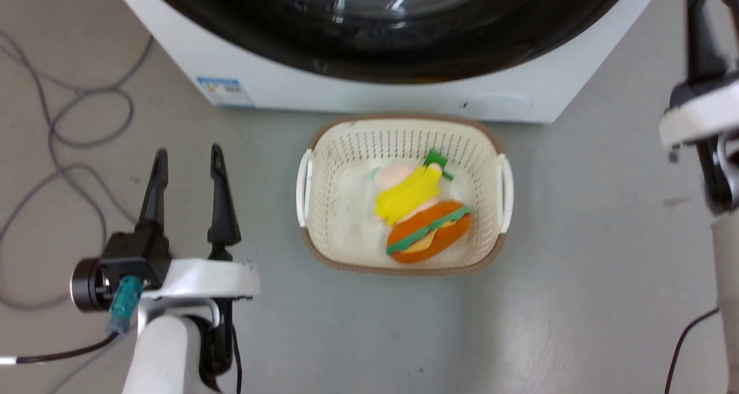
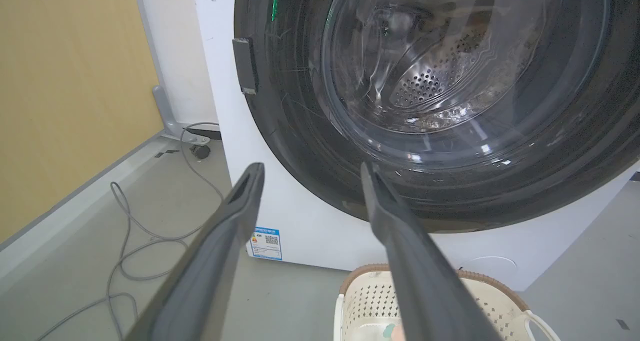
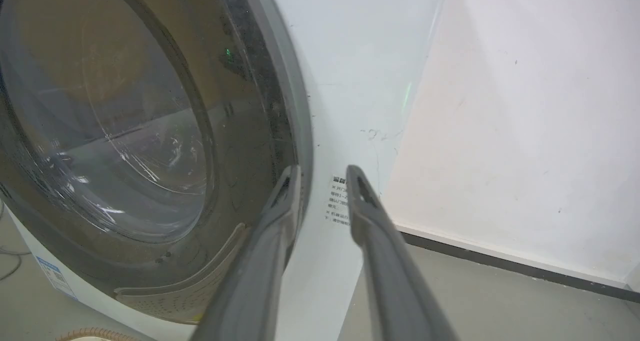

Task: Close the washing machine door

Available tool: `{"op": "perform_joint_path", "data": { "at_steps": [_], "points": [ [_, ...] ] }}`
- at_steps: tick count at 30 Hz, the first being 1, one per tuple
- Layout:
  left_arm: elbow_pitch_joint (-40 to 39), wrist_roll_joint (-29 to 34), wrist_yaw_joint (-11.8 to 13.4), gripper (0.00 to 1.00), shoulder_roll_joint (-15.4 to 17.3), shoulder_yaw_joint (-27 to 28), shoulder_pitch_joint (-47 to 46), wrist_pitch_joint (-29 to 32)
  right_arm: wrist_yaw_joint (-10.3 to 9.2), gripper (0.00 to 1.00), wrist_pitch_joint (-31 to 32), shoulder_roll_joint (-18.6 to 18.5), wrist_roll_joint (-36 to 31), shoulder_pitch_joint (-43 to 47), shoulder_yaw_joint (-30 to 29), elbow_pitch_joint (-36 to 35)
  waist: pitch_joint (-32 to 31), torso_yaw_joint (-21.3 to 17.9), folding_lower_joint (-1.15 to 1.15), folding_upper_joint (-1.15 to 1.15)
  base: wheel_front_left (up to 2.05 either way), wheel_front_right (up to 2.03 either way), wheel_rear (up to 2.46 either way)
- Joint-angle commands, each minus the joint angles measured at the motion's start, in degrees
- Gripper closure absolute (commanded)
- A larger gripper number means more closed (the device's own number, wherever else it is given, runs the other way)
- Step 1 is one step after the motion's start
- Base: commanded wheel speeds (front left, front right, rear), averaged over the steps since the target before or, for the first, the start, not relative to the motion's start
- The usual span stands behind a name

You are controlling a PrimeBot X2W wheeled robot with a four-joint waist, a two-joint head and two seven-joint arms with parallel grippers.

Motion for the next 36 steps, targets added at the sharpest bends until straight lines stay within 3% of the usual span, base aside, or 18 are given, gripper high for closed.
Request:
{"op": "perform_joint_path", "data": {
  "at_steps": [1,19,36],
  "points": [
    [0.4,0.5,0.4,0.00,0.1,0.4,1.4,-0.2,-0.06,0.00,-0.3,0.9,-0.6,2.6,-1.2,-2.1,-3.1,-1.4,0.00,0.00,0.00,0.00,0.00],
    [2.9,2.6,1.5,0.00,0.1,1.0,9.5,-0.2,-0.06,0.00,-0.3,9.7,-2.9,28.2,-8.0,-17.2,-16.5,-4.9,0.00,0.00,0.00,0.00,0.00],
    [2.5,3.0,0.7,0.00,0.1,0.0,15.9,-0.2,-0.06,0.00,-0.3,11.1,4.7,45.6,-2.5,-21.3,-23.3,-5.3,0.00,0.00,0.00,0.00,0.00]
  ]
}}
